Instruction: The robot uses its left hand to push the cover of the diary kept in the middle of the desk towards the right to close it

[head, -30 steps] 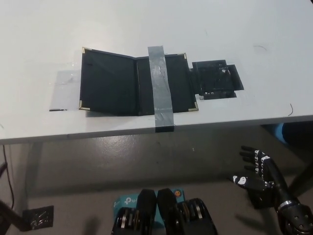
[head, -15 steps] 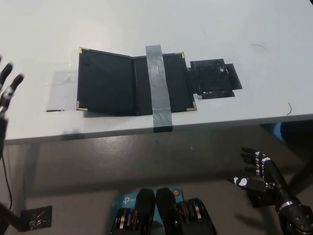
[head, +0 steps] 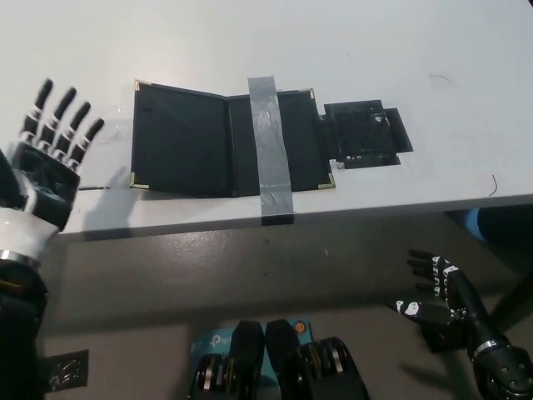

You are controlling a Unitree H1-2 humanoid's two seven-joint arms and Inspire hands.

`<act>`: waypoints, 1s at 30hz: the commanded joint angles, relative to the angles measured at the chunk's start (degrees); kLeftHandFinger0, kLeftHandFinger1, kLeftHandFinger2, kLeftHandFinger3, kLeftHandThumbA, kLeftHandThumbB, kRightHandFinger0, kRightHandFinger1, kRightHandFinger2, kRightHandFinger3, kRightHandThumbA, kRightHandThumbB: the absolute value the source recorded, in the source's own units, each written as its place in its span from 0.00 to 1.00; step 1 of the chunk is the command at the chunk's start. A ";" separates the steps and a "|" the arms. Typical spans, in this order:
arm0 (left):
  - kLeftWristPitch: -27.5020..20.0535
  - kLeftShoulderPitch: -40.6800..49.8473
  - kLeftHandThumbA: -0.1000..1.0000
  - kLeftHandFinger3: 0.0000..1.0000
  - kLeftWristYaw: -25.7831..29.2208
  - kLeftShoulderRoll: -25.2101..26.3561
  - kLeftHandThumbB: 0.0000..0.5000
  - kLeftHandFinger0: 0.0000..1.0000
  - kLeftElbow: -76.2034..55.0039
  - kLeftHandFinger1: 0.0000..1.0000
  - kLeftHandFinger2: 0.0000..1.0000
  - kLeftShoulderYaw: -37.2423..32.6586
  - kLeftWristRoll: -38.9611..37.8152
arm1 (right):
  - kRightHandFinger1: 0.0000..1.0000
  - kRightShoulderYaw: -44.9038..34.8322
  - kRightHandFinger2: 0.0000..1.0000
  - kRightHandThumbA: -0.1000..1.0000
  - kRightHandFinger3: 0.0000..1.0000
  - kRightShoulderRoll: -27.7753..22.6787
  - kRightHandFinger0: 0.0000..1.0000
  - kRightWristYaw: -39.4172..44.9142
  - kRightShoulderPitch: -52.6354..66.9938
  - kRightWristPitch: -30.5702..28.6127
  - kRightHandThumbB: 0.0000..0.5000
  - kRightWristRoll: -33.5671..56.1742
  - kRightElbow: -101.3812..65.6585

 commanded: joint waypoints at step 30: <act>-1.69 -11.52 1.00 1.00 2.93 -2.26 0.51 1.00 20.02 1.00 1.00 1.94 8.47 | 0.87 0.32 0.84 1.00 0.84 -0.81 0.79 1.13 -2.36 -0.42 1.00 -0.65 -1.16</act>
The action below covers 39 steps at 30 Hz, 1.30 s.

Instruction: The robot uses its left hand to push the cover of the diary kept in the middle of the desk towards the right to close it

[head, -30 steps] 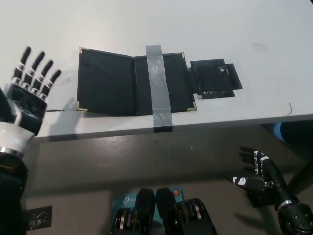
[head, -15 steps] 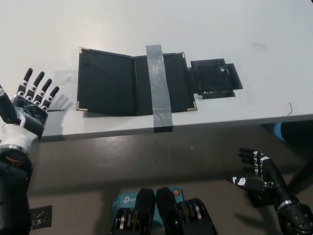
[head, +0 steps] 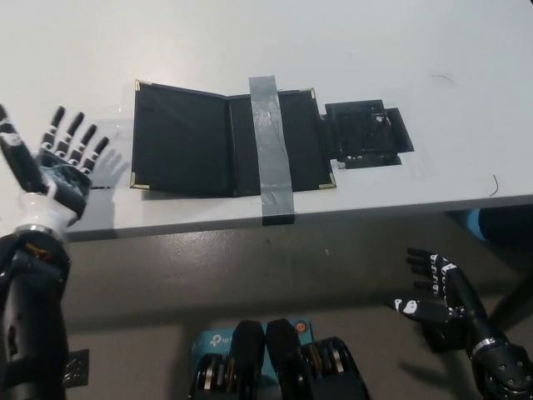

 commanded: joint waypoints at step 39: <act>-0.22 0.90 1.00 1.00 0.43 3.19 0.53 1.00 7.69 1.00 1.00 -2.71 10.39 | 0.89 0.09 0.86 1.00 0.85 -0.97 0.80 1.17 -2.67 -0.14 1.00 -0.65 -1.62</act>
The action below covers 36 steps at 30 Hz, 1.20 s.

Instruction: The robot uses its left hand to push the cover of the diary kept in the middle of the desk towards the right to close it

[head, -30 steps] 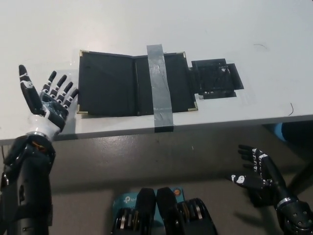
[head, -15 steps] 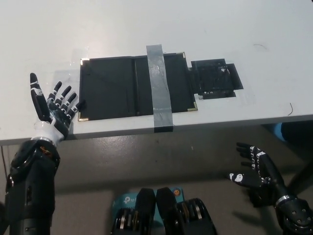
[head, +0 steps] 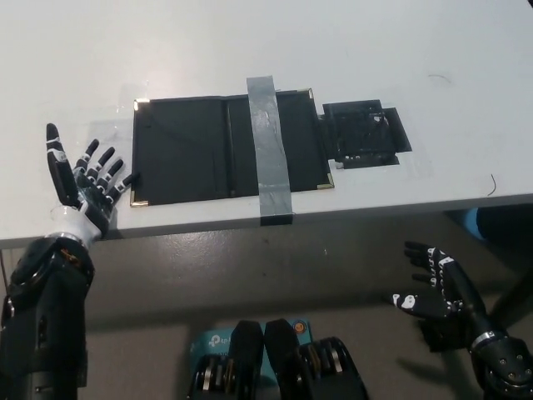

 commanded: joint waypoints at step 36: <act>0.78 1.30 1.00 1.00 1.06 -1.66 0.48 1.00 0.02 1.00 1.00 1.01 3.17 | 0.90 -0.45 0.84 1.00 0.84 -1.16 0.83 0.72 -0.73 1.04 1.00 -0.63 -2.86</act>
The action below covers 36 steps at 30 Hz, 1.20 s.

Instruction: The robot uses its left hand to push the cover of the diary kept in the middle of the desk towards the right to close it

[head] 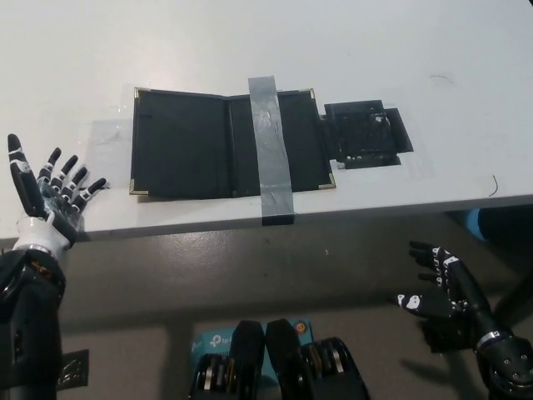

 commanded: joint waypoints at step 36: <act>-3.35 -5.09 1.00 1.00 -3.38 -14.95 0.53 1.00 1.74 1.00 1.00 -3.98 -1.81 | 0.91 0.02 0.85 1.00 0.83 -1.75 0.85 1.97 -1.44 0.82 0.97 0.09 -2.63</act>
